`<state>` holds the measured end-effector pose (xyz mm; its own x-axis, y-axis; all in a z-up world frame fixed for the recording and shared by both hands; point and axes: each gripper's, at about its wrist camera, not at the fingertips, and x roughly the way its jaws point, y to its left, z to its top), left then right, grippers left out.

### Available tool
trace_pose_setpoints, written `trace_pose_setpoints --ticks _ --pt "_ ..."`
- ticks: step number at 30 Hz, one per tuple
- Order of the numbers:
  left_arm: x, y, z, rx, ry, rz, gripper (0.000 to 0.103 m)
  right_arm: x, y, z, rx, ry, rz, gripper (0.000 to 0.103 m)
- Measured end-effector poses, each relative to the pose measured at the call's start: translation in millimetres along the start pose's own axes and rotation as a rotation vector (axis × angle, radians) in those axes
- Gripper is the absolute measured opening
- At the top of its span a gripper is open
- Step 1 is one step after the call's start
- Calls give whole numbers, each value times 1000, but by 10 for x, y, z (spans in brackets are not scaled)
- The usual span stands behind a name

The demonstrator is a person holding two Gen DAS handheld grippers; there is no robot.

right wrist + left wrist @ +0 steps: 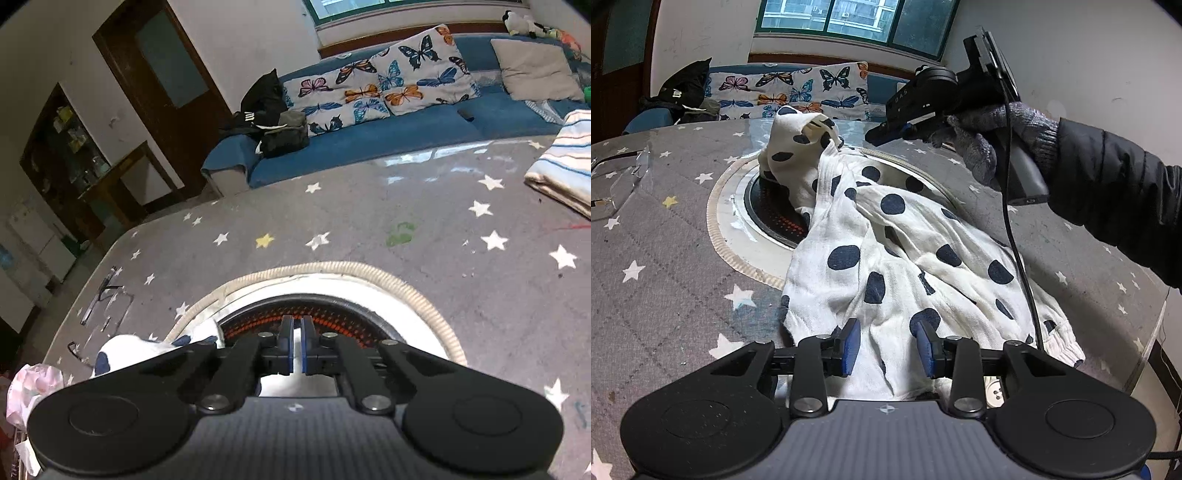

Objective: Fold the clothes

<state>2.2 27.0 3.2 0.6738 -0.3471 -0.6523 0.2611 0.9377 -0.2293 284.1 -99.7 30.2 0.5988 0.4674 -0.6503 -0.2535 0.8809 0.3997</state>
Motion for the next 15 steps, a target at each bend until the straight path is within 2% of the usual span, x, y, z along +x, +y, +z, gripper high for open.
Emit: trace_pose_setpoints --ticks 1,2,3,8,9,10,11,12,15 --pt "-1 1 0 0 0 0 37 23 -22 3 11 8 -5 17" --pt "-1 3 0 0 1 0 37 46 -40 -2 18 21 1 31" --pt "-2 6 0 0 2 -1 37 76 -69 -20 25 31 14 35" --pt "5 10 12 3 4 -2 37 204 -154 -112 45 75 40 36" --pt "7 10 14 3 4 -2 38 226 -163 -131 44 81 41 35" --pt "9 9 15 3 5 -2 37 231 -166 -144 40 82 43 29" --pt "10 8 16 3 5 -2 37 219 -159 -170 29 75 41 14" --pt "11 7 16 4 5 -2 37 192 -151 -177 22 68 41 8" --pt "15 6 17 6 5 -1 37 27 -126 -156 -4 26 26 3"
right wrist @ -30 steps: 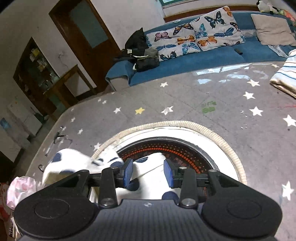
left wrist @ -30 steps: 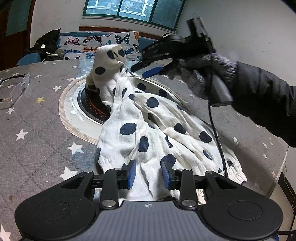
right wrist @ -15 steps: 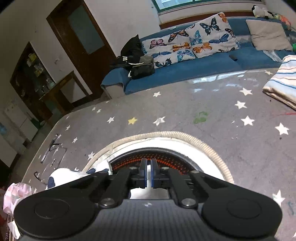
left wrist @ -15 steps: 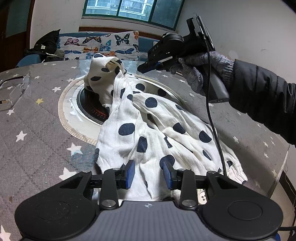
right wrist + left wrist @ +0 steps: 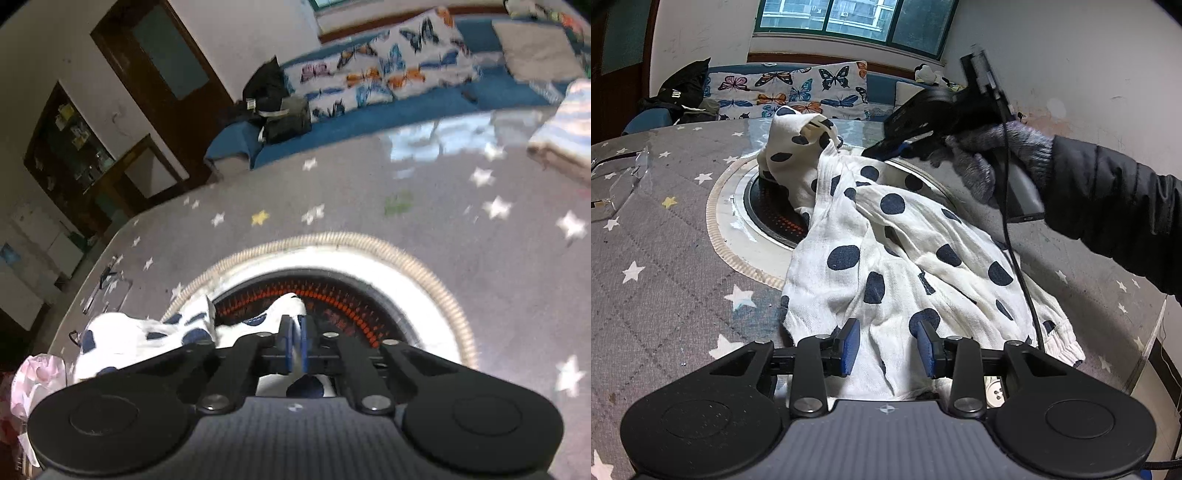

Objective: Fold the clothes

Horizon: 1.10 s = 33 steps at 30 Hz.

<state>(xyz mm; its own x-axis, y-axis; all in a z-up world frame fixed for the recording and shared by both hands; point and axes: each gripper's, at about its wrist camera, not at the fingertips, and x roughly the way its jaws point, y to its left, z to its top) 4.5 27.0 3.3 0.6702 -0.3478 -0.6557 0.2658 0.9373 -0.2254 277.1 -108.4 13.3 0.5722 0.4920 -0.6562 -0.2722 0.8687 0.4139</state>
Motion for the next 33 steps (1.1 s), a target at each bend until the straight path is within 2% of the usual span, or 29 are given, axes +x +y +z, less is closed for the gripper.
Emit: trace_pose_setpoints --ticks 2,7,11,13,16,18,21,25,28,33 --pt "1 -1 -3 4 0 1 38 -147 62 47 -61 -33 -30 2" --pt "-2 -7 -5 9 -1 5 38 -524 258 243 -274 -141 -207 2" --pt "4 -8 -1 15 1 7 38 -722 410 370 -472 -231 -423 3" --pt "8 -10 0 18 2 8 38 -764 418 420 -508 -279 -515 4" --pt "14 -11 -4 20 2 10 38 -806 348 457 -507 -301 -579 9" --pt "16 -8 -3 21 3 11 38 -852 278 437 -473 -278 -574 9" --pt "21 -16 11 29 7 17 39 -910 193 326 -430 -207 -492 24" --pt "-43 -74 27 47 0 27 39 -959 98 64 -420 -103 -433 26" --pt "-135 -102 32 58 -21 35 41 -1068 -8 -199 -385 -26 -367 33" --pt "-266 -51 22 46 -50 93 41 -1369 -128 -646 -352 60 -272 35"
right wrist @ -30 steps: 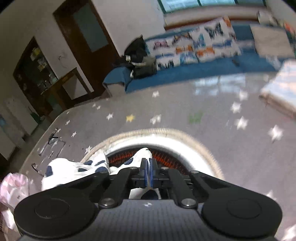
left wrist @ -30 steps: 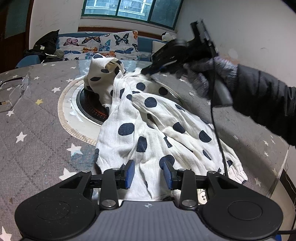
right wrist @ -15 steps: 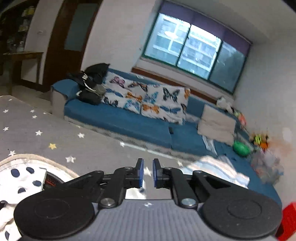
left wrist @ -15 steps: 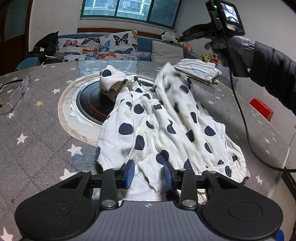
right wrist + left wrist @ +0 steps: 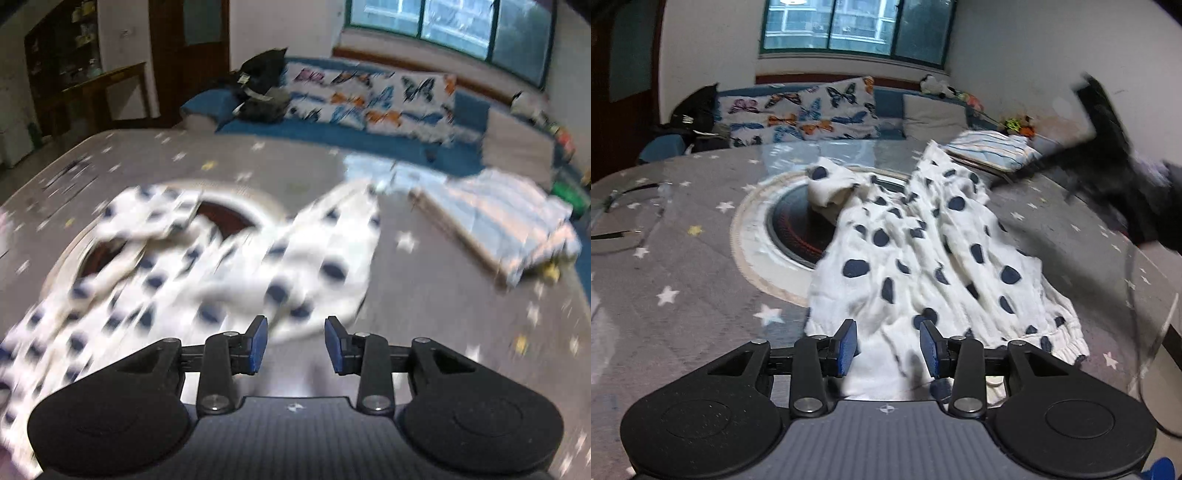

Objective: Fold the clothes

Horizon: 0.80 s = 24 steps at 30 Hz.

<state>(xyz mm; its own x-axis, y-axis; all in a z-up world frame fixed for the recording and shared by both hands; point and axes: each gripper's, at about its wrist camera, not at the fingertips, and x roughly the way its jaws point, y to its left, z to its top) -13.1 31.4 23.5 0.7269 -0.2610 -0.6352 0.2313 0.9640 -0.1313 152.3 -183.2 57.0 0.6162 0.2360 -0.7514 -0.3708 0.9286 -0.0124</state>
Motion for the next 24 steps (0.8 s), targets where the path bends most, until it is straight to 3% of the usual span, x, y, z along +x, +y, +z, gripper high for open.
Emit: trace_pose_setpoints --ticks 7,15,17,20,22,24 --pt "-16 99 -91 -46 22 86 46 -429 -10 -668 114 80 213 38" --pt "-7 63 -171 -71 42 88 44 -672 122 -1147 222 113 414 38" --pt "0 68 -178 -84 48 83 44 -656 181 -1193 225 122 427 38" --pt "3 89 -187 -107 56 71 33 -627 264 -1246 225 132 441 36" --pt "10 77 -200 -107 56 68 21 -612 321 -1269 220 134 446 35" --pt "11 65 -211 -104 55 65 13 -611 378 -1258 211 129 442 20"
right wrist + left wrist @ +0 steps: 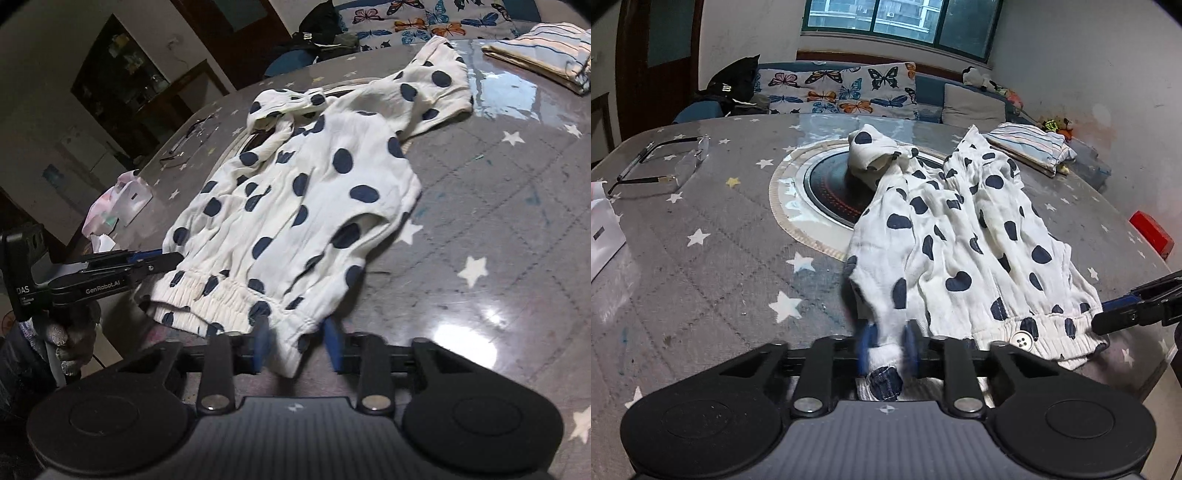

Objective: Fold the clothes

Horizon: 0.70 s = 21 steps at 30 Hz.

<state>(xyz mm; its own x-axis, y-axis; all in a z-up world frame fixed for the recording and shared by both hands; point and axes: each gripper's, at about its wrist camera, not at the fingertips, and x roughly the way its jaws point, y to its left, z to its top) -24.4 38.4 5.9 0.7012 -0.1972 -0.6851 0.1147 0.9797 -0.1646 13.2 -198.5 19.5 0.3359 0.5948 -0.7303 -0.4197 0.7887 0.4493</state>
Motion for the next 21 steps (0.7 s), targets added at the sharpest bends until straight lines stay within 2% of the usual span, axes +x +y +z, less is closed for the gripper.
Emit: trace_pose_setpoints --ticks 2,7,9,12,14,17,21 --pt "-19 -11 -8 6 -3 -2 9 19 44 -9 -9 -1 -8 11" --pt "-252 -50 -2 40 -35 -3 7 -191 258 -12 -89 -25 24 9" --pt "-392 -71 -14 67 -43 -14 7 -249 385 -28 -141 13 60 9" --pt "-490 -93 -95 106 1 -27 7 -258 534 -124 -210 87 81 10" --pt "-479 -86 -162 128 44 -22 8 -261 577 -158 -239 116 76 22" --pt "-507 -53 -150 143 44 1 16 -341 497 -57 -215 97 64 23" --pt "-656 -100 -2 170 -34 -1 16 -540 287 180 -189 14 -8 32"
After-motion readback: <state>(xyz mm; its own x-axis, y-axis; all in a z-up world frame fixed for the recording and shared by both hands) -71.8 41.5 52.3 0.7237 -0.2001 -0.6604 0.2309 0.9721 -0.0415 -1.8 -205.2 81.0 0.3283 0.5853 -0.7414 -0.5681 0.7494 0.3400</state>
